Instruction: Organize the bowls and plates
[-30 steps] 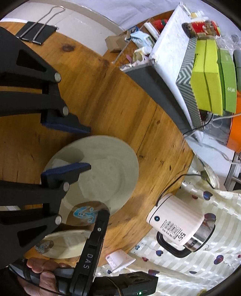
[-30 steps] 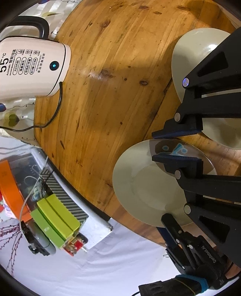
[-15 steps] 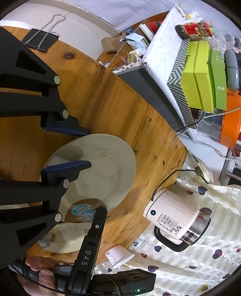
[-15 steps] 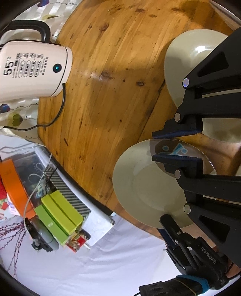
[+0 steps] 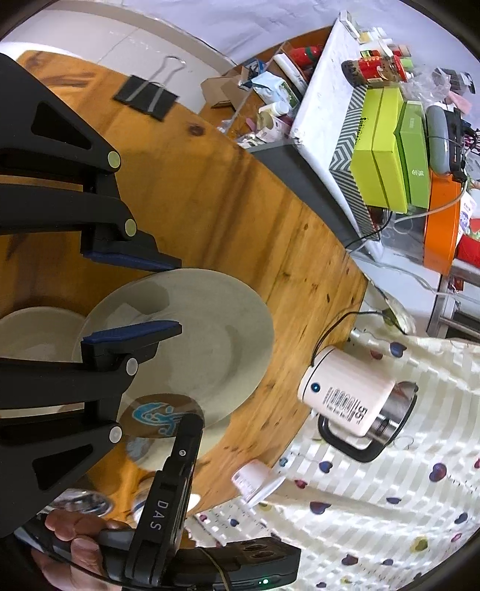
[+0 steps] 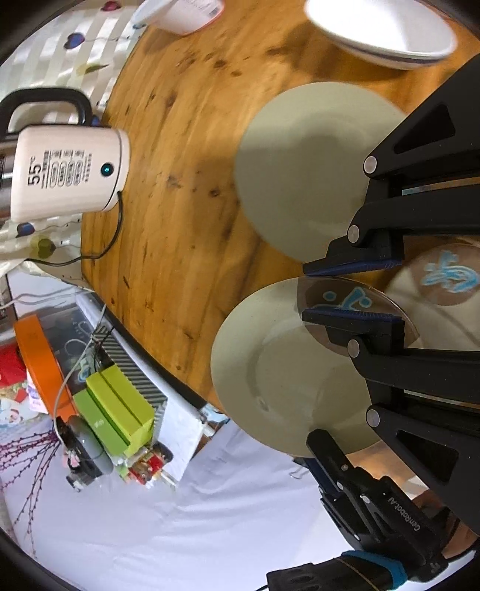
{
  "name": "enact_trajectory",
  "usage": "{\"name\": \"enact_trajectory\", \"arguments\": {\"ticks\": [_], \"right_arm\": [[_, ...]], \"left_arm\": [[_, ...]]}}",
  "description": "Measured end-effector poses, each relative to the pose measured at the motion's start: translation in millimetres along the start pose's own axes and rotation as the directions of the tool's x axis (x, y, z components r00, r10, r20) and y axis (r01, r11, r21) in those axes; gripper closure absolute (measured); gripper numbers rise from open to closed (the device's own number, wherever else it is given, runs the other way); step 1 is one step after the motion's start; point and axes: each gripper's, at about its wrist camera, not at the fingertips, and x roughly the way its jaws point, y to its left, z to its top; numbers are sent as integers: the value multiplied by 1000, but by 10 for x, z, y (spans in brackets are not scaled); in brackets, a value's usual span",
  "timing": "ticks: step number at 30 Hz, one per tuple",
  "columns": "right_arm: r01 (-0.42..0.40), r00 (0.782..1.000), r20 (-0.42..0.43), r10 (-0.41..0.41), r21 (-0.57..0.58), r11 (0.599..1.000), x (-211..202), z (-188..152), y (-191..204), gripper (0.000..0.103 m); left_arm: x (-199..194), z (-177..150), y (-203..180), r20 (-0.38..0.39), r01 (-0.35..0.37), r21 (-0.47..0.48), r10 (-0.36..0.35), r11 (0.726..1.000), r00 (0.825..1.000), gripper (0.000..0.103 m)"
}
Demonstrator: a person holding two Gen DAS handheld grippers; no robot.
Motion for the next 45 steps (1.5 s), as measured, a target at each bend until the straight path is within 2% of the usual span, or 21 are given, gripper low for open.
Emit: {"name": "enact_trajectory", "arguments": {"ticks": [11, 23, 45], "right_arm": [[14, 1000, -14, -13, 40, 999, -236, -515, -71, 86], [26, 998, -54, -22, 75, 997, -294, -898, -187, 86], [72, 995, -64, -71, 16, 997, -222, -1011, -113, 84]], "left_arm": [[-168, -398, -195, -39, 9, 28, -8, 1000, 999, 75], [-176, -678, -322, -88, 9, 47, -5, 999, 996, 75], [-79, -834, -319, -135, -23, 56, 30, 998, 990, 75]]}}
